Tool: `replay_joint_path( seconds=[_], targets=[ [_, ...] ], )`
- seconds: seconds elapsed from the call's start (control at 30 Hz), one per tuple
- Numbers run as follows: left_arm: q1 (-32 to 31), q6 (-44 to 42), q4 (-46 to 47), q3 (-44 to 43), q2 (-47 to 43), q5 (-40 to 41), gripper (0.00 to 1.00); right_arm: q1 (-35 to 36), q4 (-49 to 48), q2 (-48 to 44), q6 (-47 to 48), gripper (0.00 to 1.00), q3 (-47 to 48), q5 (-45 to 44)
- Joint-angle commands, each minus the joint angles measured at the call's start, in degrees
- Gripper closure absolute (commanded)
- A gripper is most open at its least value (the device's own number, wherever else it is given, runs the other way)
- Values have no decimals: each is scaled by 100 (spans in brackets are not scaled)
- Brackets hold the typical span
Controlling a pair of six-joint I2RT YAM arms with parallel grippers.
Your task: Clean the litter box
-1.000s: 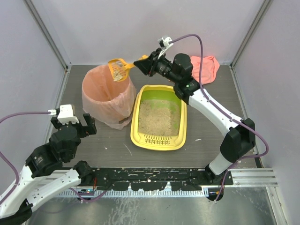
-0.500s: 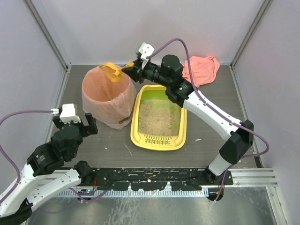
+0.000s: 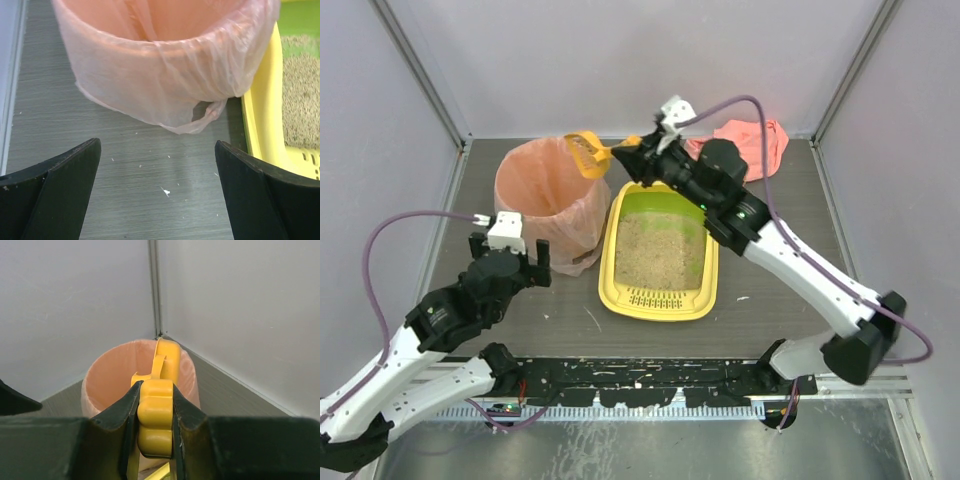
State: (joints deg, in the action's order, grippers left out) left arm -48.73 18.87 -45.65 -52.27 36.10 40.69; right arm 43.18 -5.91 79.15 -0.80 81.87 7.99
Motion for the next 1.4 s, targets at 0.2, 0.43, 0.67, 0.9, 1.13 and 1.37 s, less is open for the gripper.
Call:
replay_joint_path(
  seconds=[0.2,0.43,0.67,0.9,1.13,1.37],
  targets=[
    [-21,-219,1284,-232,709,-1253,6,-2,756,-2367,-1188,99,-1438,-1865],
    [-451,-76,1863,-292,1713,-1292,9,5,1855,-2969,-1830,99,-2270,-2896],
    [-506,160,2310,-250,2352,-1414,23,4,2244,-2126,-1985,99,-2265,-2790],
    [-510,307,2523,-74,2697,-1495,32,-435,1471,-1180,-1955,99,-2213,-2409],
    [-514,361,2691,89,2866,-1396,36,-1374,495,-411,-2146,99,-2290,-926],
    [-511,376,2814,138,3062,-1367,39,-1732,679,-379,-2519,99,-2253,-178]
  ],
)
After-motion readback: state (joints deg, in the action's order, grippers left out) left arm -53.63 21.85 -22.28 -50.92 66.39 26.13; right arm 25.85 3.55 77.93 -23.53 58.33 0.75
